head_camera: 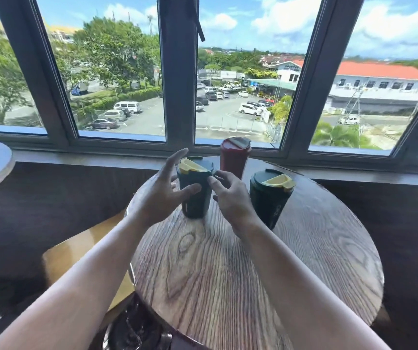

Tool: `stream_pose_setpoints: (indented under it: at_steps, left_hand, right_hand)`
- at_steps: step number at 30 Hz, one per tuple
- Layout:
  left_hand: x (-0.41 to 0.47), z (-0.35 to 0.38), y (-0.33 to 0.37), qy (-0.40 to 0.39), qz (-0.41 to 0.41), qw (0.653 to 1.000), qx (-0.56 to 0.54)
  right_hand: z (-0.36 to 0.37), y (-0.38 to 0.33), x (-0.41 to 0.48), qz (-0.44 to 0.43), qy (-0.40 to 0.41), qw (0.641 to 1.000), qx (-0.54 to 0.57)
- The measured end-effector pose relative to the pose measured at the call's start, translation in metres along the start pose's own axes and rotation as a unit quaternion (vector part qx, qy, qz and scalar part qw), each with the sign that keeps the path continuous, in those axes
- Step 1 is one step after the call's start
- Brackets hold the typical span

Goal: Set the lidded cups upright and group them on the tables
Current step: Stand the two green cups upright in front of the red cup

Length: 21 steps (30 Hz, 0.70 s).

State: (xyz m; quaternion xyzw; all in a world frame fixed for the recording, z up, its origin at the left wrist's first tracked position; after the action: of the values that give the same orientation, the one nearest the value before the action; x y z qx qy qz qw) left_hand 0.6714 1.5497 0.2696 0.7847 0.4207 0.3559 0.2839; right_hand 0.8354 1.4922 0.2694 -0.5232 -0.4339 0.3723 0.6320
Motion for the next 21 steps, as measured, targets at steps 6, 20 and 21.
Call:
stream_pose_setpoints:
  at_steps: [6,20,21]
  left_hand:
    - [0.007,0.001,-0.003,0.025,0.012,0.998,0.052]
    - [-0.002,0.040,0.033,-0.006,0.078,0.992,-0.099]
    - [-0.001,0.044,0.031,-0.011,0.079,0.992,-0.102]
  right_hand:
    - [-0.010,-0.032,-0.018,-0.128,0.018,0.980,-0.148]
    - [-0.118,-0.040,-0.029,-0.271,0.086,0.888,-0.361]
    - [-0.120,-0.035,-0.029,-0.263,0.084,0.892,-0.359]
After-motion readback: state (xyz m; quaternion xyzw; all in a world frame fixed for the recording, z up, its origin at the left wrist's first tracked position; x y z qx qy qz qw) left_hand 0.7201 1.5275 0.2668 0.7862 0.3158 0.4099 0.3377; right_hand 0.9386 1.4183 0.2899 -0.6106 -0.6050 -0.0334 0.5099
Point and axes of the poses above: each hand's wrist, its own x-axis towards the middle knuckle, its own z-axis out of the palm, y = z × x, the point moved 3 cm from there along x, towards the middle knuckle, and after that the axes turned 9 degrees about x, right-handed, at the moved point
